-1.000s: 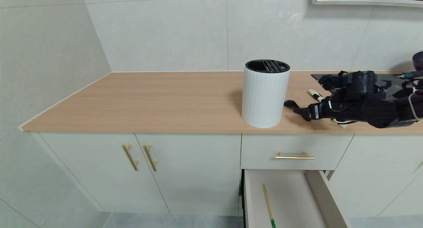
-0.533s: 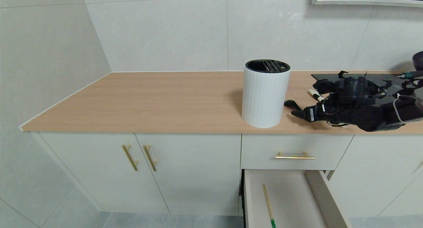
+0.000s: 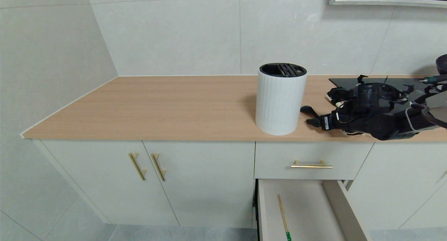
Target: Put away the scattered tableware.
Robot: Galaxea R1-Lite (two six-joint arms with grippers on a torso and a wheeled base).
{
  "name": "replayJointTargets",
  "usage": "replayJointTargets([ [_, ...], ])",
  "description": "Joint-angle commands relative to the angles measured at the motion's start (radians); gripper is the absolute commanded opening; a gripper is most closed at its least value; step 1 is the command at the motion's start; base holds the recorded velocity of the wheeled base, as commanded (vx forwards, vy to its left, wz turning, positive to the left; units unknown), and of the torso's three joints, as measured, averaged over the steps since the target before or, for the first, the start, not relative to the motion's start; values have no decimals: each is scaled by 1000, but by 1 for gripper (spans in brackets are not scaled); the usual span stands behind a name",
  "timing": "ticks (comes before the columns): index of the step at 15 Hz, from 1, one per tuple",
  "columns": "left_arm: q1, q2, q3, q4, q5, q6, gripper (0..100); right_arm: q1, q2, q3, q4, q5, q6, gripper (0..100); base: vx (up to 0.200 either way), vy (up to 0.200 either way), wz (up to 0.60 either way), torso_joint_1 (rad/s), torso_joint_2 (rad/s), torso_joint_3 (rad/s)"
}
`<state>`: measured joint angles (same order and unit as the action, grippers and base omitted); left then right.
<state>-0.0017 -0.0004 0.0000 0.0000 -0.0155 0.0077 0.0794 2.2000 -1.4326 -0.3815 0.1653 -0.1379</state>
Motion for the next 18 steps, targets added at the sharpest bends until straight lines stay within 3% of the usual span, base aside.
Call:
replayJointTargets([
  [1,0,0,0,-2,0,0,100,2,7,-2,1,0,0,100,0,0,0,0,0,0],
  [2,0,0,0,0,0,0,100,0,9,-2,1,0,0,0,0,0,0,0,0,0],
  [8,0,0,0,0,0,0,100,3,10,-5,4,-10,0,0,0,0,0,0,0,0],
  [12,0,0,0,0,0,0,100,8,-85,23,24,-89,40,0,0,0,0,0,0,0],
  [18,0,0,0,0,0,0,100,33,-454,147,351,-95,304,0,0,0,0,0,0,0],
])
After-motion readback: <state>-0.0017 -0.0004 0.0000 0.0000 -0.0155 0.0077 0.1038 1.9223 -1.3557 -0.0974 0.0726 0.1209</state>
